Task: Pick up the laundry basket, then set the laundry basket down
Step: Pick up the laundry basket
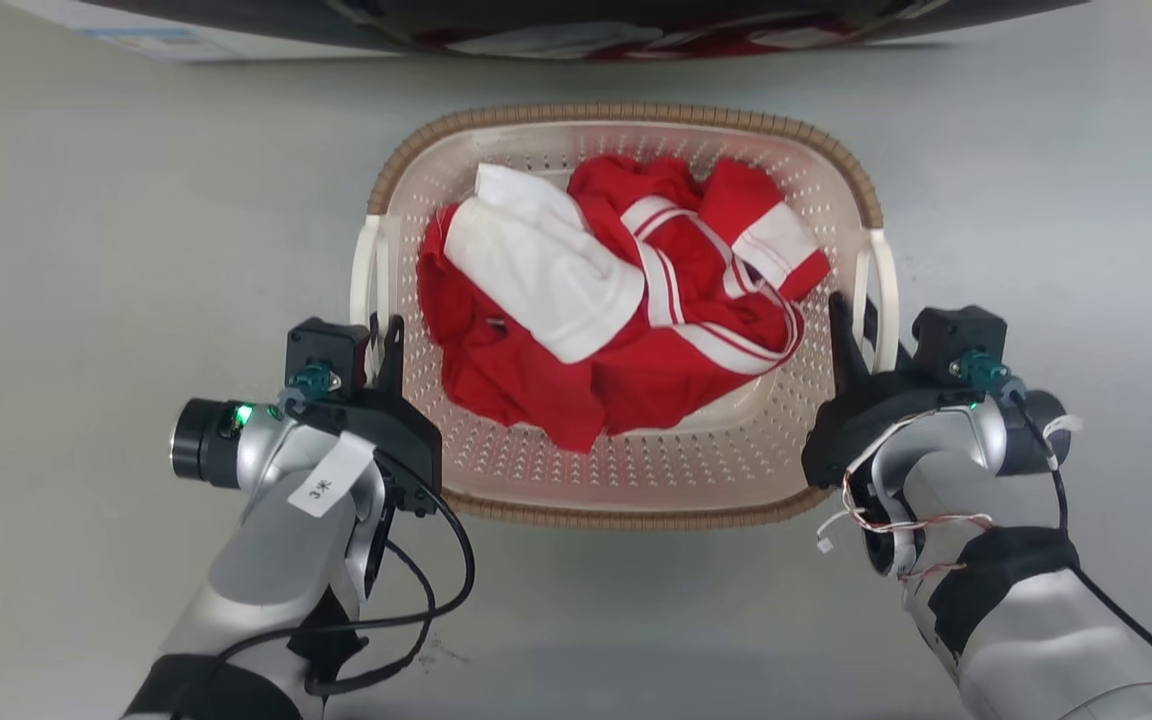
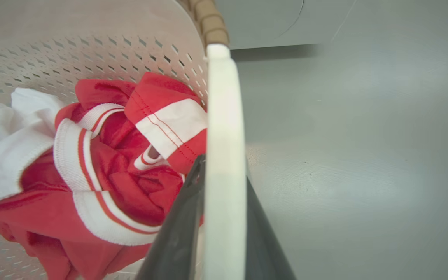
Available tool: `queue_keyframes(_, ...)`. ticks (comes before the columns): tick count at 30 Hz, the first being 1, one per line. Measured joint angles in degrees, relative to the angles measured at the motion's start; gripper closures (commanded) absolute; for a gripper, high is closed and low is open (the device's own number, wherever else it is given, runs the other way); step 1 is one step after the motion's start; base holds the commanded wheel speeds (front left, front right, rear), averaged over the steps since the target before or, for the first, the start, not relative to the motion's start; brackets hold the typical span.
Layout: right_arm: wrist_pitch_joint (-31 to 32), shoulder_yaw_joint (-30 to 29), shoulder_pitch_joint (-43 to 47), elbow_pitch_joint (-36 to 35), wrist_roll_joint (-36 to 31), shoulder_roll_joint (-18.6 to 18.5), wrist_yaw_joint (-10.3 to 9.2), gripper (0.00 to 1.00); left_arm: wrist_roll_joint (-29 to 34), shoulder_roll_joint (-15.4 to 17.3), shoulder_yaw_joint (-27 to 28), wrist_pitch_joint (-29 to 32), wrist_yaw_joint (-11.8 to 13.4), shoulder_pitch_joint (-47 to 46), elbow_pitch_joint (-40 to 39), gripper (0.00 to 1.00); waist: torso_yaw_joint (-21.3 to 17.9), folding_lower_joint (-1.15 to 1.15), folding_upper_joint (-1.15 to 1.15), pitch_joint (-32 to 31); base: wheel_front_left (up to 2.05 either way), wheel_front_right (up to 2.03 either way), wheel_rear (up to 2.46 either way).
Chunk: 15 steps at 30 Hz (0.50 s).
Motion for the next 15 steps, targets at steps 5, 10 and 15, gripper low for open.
queue_keyframes(5,0.0,2.1,1.5,1.3,1.9,0.0,-0.29,1.00,-2.1,0.0,-1.9,0.5,0.6,2.0,0.0,1.00,0.0,0.00,0.00,-3.3,0.00,0.00,0.00)
queue_keyframes(10,0.0,4.3,2.6,1.7,4.2,0.0,-0.42,1.00,-3.5,0.2,-3.5,1.0,1.1,3.4,0.2,1.00,-0.1,0.00,0.00,-6.7,0.00,0.00,0.00)
queue_keyframes(15,0.1,6.4,4.0,2.3,6.2,0.0,-0.76,1.00,-4.6,0.2,-4.8,1.4,1.3,5.4,0.7,1.00,-0.3,0.00,0.00,-10.1,0.00,0.00,0.00)
